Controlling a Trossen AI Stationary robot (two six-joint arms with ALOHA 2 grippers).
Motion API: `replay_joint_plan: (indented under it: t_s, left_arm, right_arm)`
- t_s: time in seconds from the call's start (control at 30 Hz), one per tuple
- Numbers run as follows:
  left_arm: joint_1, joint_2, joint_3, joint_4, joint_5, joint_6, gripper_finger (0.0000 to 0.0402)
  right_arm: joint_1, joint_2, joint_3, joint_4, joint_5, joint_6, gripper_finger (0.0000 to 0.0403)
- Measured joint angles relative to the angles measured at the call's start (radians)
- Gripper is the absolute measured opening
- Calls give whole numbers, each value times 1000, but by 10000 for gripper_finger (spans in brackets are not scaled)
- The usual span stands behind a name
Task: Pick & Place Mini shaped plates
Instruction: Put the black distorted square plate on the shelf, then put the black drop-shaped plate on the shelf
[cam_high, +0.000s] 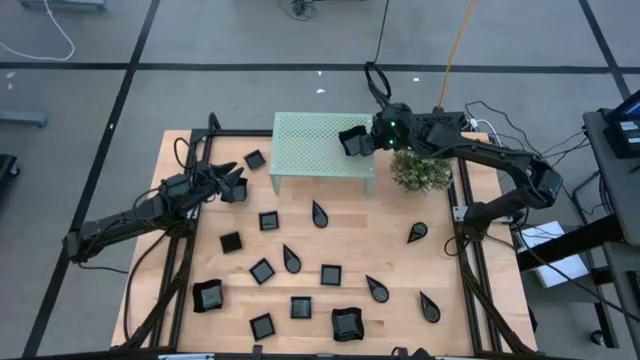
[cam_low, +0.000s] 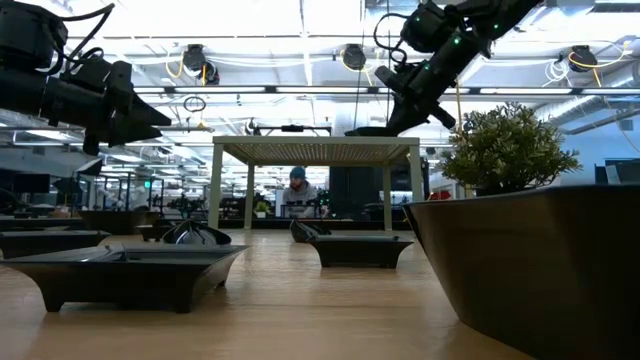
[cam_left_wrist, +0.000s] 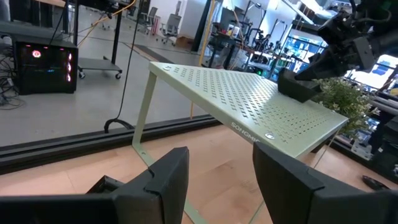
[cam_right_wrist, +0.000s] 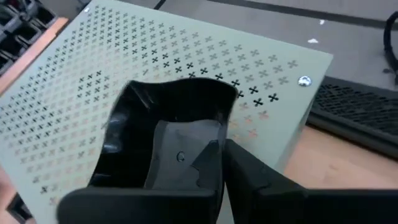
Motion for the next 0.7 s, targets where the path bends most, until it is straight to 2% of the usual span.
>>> replay_joint_plan:
  t_s: [0.2, 0.37, 0.53, 0.7]
  left_arm:
    - [0, 0, 0, 0, 0, 0, 182]
    - [0, 0, 0, 0, 0, 0, 182]
    - [0, 0, 0, 0, 0, 0, 182]
    - [0, 0, 0, 0, 0, 0, 182]
  right_arm:
    - [1, -14, 0, 7, -2, -59, 98]
    - [3, -102, 0, 17, 5, -149, 149]
    - [68, -232, 0, -102, -3, -217, 154]
    - [234, -328, 0, -400, -67, -222, 142]
